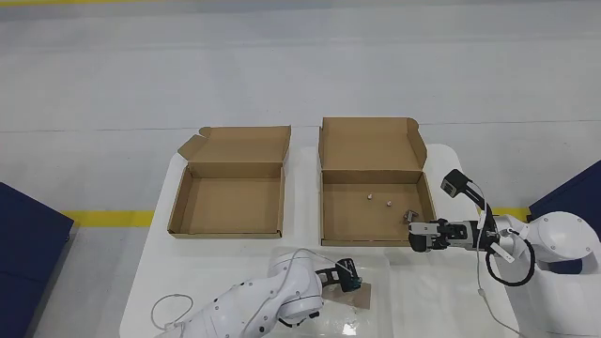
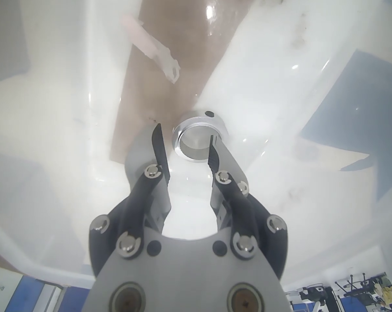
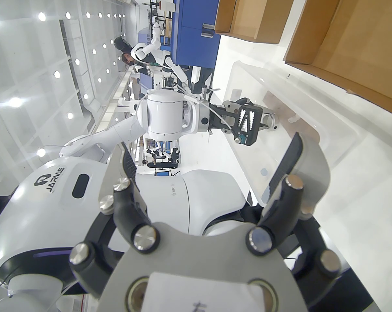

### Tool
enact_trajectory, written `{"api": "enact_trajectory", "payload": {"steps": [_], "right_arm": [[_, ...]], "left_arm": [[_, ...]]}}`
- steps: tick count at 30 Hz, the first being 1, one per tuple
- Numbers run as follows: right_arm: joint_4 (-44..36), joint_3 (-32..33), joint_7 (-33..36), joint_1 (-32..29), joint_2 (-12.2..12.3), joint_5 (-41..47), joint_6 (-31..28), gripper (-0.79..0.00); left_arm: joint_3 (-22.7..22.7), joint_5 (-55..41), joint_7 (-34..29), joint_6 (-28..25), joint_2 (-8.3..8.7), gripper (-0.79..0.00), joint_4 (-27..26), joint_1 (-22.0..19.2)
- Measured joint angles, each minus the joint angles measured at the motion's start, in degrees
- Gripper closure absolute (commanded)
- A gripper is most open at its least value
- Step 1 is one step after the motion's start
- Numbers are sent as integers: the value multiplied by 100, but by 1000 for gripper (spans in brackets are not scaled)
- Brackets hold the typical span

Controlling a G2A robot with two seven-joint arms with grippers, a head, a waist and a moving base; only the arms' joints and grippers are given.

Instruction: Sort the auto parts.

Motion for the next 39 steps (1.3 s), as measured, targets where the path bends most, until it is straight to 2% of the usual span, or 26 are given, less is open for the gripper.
{"api": "enact_trajectory", "payload": {"steps": [4,12,20,31,37,39], "right_arm": [[0,0,0,0,0,0,0,-785],[0,0,0,0,0,0,0,-785],[0,0,0,0,0,0,0,-785],[0,0,0,0,0,0,0,-785],[0,0,0,0,0,0,0,-785],[0,0,0,0,0,0,0,-785]], "left_arm": [[10,5,9,-7,-28,-332,61,5],[27,-4,46,-46,-88,-339,209,-13],[37,11,68,-71,-140,-246,304,-18],[21,47,37,-97,-179,-271,319,6],[49,51,67,-125,-222,-246,432,7],[53,46,71,-130,-237,-197,461,1]]}}
